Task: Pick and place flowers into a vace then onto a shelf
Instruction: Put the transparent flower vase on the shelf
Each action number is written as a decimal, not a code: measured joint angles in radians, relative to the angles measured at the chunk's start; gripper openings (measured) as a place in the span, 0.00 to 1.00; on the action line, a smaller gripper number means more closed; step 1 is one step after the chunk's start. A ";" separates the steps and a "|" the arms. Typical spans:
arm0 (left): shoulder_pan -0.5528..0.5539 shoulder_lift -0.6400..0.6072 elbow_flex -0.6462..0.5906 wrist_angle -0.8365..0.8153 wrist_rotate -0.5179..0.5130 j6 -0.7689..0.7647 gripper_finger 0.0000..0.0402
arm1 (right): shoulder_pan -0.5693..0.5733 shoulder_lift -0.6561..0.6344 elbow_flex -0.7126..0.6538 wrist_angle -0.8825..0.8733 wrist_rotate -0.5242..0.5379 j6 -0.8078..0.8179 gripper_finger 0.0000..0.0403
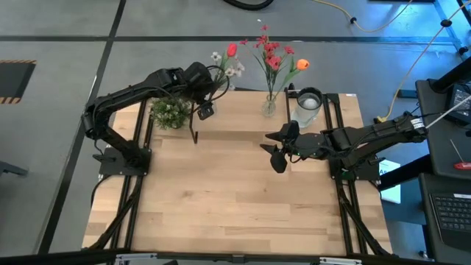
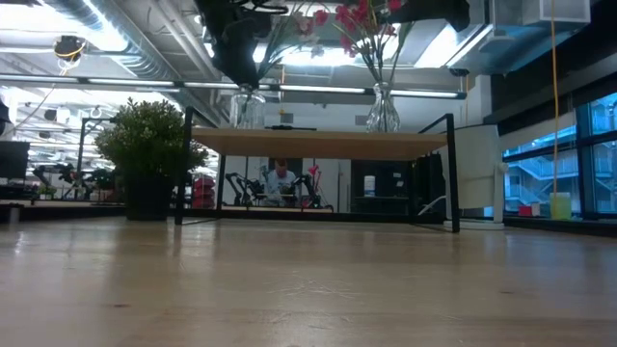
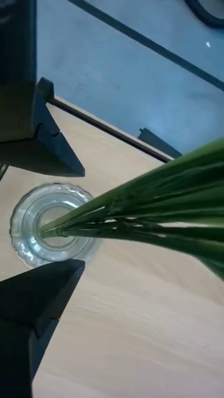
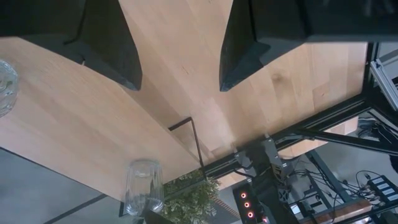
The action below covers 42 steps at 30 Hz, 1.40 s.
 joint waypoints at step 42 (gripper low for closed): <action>0.007 0.006 0.003 -0.176 -0.109 0.042 0.35 | 0.000 0.000 0.000 -0.042 -0.016 0.008 0.54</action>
